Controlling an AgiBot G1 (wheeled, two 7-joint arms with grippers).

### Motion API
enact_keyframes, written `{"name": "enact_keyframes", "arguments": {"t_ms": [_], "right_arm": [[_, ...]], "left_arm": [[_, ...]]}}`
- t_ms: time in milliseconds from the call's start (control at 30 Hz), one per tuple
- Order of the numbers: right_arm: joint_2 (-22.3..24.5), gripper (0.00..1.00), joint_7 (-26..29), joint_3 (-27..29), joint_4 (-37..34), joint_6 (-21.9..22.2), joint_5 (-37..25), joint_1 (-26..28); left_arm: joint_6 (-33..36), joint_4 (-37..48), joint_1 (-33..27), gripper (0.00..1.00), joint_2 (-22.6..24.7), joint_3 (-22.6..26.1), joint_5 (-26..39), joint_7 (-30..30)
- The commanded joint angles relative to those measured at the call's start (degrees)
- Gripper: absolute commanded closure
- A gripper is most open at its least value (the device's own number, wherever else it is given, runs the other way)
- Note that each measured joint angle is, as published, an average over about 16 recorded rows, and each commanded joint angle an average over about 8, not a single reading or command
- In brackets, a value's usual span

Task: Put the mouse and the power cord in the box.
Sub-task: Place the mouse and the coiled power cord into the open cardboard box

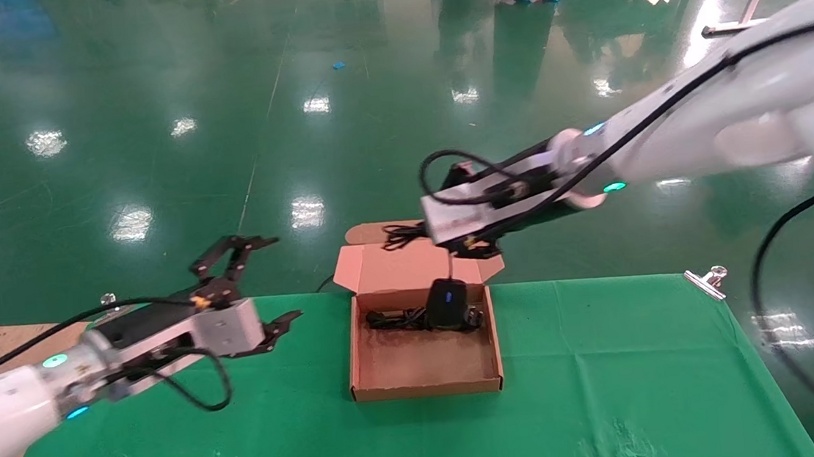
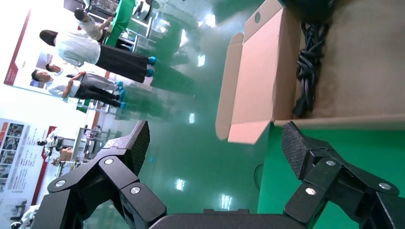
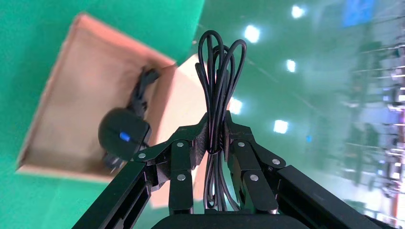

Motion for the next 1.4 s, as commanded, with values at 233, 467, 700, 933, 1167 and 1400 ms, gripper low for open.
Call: {"name": "enact_keyframes", "arguments": {"t_ms": [233,467,700,933,1167,1400], "right_arm": [[-0.3,1.00,7.1,-6.9,11.4,8.6,4.2,-6.7],[-0.3,1.00,13.1,-15.5,16.5,14.1,7.5,-9.7],[-0.1,1.00,16.8,-23.2,17.6,18.0,9.5,-12.5],[0.0,0.98,18.4,-28.0,16.1,21.4,10.4,-13.8],[0.0,0.16,18.5,-29.9,15.8,24.0,11.7,-14.3],[0.0,0.00,18.5,-29.9,15.9,24.1,11.9,-14.3]], "left_arm": [[3.6,1.2,2.9,0.00,-4.7,-3.8,-4.2,3.1],[8.6,8.7,4.1,0.00,-4.5,-5.6,-6.4,7.5],[13.5,16.4,4.0,0.00,-3.0,-6.7,-7.7,11.7],[16.9,21.7,2.7,0.00,-1.5,-7.1,-8.0,14.2],[18.7,24.5,2.0,0.00,-0.9,-7.3,-8.2,15.3],[18.8,24.6,1.9,0.00,-0.8,-7.3,-8.2,15.2]]}}
